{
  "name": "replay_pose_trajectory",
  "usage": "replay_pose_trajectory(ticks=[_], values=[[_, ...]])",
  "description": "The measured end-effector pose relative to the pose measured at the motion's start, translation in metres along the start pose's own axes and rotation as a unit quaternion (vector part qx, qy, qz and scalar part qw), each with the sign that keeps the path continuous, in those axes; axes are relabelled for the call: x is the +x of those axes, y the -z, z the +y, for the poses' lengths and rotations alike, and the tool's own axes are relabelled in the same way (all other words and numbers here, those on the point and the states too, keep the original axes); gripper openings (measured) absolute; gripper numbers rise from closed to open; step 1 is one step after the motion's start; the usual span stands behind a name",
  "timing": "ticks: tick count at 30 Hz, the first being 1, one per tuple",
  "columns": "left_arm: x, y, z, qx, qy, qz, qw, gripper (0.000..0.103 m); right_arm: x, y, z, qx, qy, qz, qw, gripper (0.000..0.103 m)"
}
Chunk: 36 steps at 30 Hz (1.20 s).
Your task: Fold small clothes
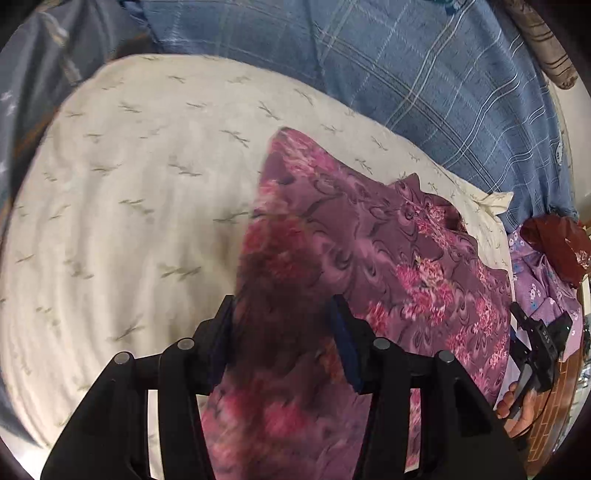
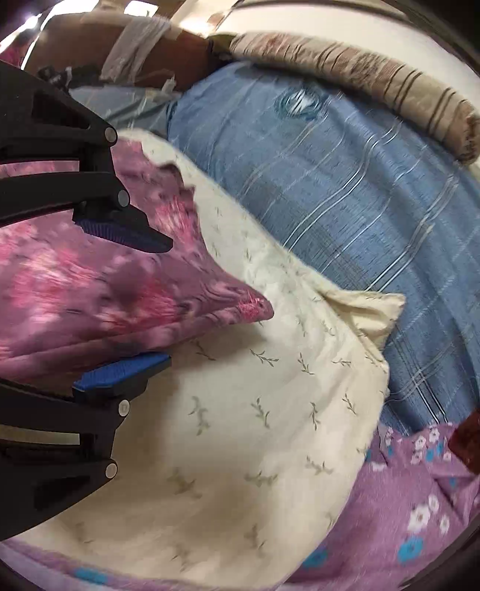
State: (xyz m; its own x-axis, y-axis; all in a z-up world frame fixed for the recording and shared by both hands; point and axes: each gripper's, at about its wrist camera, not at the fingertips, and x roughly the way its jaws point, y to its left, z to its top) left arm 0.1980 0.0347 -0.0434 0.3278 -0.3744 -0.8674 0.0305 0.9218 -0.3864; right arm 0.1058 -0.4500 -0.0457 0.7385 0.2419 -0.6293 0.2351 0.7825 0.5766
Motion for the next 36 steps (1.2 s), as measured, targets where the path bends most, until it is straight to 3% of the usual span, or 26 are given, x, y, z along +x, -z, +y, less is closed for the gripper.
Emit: replay_pose_trajectory(ticks=[1,2,4,7,9,11,12,14,18,20,21,23,26,29,32,34,36], values=[[0.004,-0.002,-0.003,-0.004,0.009,0.005,0.9999,0.033,0.008,-0.002,0.002,-0.003,-0.008,0.007,1.000,0.045],[0.006,-0.003,-0.008,-0.005,0.019,0.005,0.9998,0.030,0.017,-0.004,0.004,-0.012,-0.021,0.023,0.999,0.015],[-0.002,-0.002,-0.015,0.000,0.025,-0.018,0.9995,0.029,0.019,-0.013,0.021,-0.045,-0.030,0.023,0.998,0.011],[-0.003,-0.002,-0.012,0.000,0.012,-0.045,0.9989,0.029,-0.005,-0.026,0.026,-0.053,-0.057,-0.044,0.996,0.008],[0.008,-0.005,-0.003,-0.019,0.001,-0.037,0.9991,0.025,0.005,-0.033,0.010,-0.045,-0.013,-0.043,0.998,0.008],[0.018,-0.007,0.007,-0.046,0.010,-0.022,0.9987,0.025,0.032,-0.033,-0.018,-0.024,0.050,-0.003,0.998,0.005],[0.015,-0.006,0.008,-0.050,0.015,-0.025,0.9983,0.025,0.039,-0.030,-0.028,-0.009,0.052,0.014,0.998,0.000],[0.006,-0.004,0.008,-0.049,0.016,-0.026,0.9984,0.025,0.027,-0.024,-0.038,0.014,0.033,-0.008,0.999,0.009],[-0.029,0.009,0.002,-0.027,0.023,-0.049,0.9982,0.026,-0.008,-0.010,-0.033,0.020,0.004,-0.032,0.999,0.009],[-0.047,0.020,-0.006,-0.012,0.030,-0.061,0.9976,0.032,-0.026,-0.002,-0.024,0.009,-0.019,-0.037,0.999,0.013],[-0.057,0.029,-0.007,-0.004,0.038,-0.065,0.9971,0.041,-0.034,0.004,-0.019,0.003,-0.031,-0.037,0.999,0.018],[-0.071,0.042,-0.008,0.007,0.047,-0.066,0.9967,0.048,-0.048,0.017,-0.006,-0.012,-0.053,-0.034,0.998,0.038],[-0.074,0.067,-0.016,0.032,0.055,-0.054,0.9965,0.053,-0.062,0.042,0.002,-0.037,-0.081,-0.017,0.996,0.040],[-0.056,0.081,-0.020,0.049,0.026,-0.029,0.9980,0.053,-0.055,0.068,0.006,-0.066,-0.059,0.008,0.996,0.038],[-0.032,0.088,-0.015,0.035,-0.006,0.003,0.9994,0.053,-0.034,0.082,0.000,-0.075,-0.019,0.039,0.996,0.036],[-0.040,0.090,-0.012,0.025,0.007,-0.002,0.9997,0.053,-0.043,0.079,0.003,-0.070,-0.019,0.034,0.997,0.036],[-0.056,0.093,-0.008,0.015,0.046,-0.002,0.9988,0.053,-0.057,0.078,0.006,-0.067,-0.024,0.031,0.997,0.039]])
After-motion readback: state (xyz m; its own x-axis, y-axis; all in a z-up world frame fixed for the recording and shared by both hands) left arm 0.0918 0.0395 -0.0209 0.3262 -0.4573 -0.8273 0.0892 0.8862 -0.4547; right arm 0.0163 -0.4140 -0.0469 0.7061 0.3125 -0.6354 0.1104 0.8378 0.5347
